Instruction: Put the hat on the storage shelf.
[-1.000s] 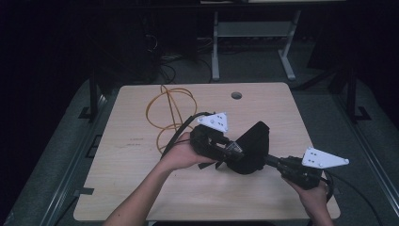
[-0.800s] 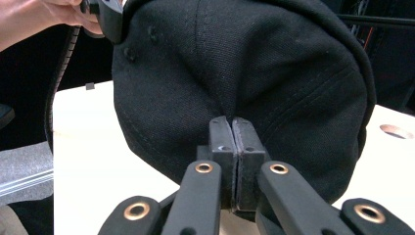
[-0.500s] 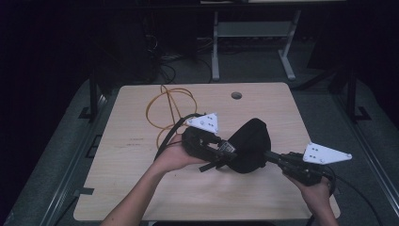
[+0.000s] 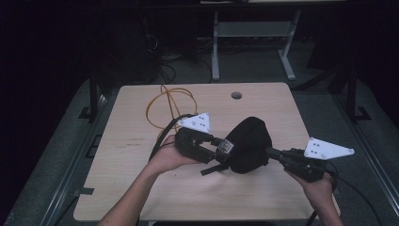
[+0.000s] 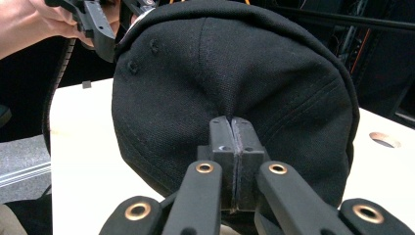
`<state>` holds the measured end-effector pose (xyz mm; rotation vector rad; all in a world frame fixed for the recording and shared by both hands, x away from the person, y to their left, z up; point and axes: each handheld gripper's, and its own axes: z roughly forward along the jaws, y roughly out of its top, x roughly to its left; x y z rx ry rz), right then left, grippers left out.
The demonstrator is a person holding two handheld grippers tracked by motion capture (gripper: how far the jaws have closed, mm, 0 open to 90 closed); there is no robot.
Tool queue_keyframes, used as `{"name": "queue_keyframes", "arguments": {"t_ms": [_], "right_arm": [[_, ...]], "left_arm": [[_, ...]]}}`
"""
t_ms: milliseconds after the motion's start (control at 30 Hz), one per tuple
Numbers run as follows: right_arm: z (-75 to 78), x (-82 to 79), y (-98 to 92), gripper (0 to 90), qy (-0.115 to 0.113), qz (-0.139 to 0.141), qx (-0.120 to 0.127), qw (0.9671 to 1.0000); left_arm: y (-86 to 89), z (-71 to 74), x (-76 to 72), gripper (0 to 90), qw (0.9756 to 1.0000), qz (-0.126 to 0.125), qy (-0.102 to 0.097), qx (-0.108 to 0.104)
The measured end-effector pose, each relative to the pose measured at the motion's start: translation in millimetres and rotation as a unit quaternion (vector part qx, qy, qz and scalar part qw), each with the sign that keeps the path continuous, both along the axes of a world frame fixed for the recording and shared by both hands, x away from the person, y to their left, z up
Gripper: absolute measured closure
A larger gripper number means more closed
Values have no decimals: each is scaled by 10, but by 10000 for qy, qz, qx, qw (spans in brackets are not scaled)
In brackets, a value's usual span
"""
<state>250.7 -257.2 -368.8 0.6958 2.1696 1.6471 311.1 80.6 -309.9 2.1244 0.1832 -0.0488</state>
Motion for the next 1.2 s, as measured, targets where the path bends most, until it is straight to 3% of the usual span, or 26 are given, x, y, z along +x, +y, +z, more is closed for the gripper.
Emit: {"name": "queue_keyframes", "arguments": {"t_ms": [333, 600, 933, 1200], "right_arm": [[123, 34, -95, 897, -31, -96, -111, 9999], [230, 71, -95, 899, -63, -72, -248, 9996], [374, 185, -58, 900, -21, -61, -166, 9998], [698, 362, 47, 900, -105, 6, -212, 9997]], "left_arm": [[224, -90, -97, 453, 9996, 233, -95, 104], [389, -270, -153, 453, 9992, 379, 16, 79], [535, -402, -235, 450, 9988, 473, 48, 80], [678, -615, -355, 449, 9978, 623, 24, 238]]}}
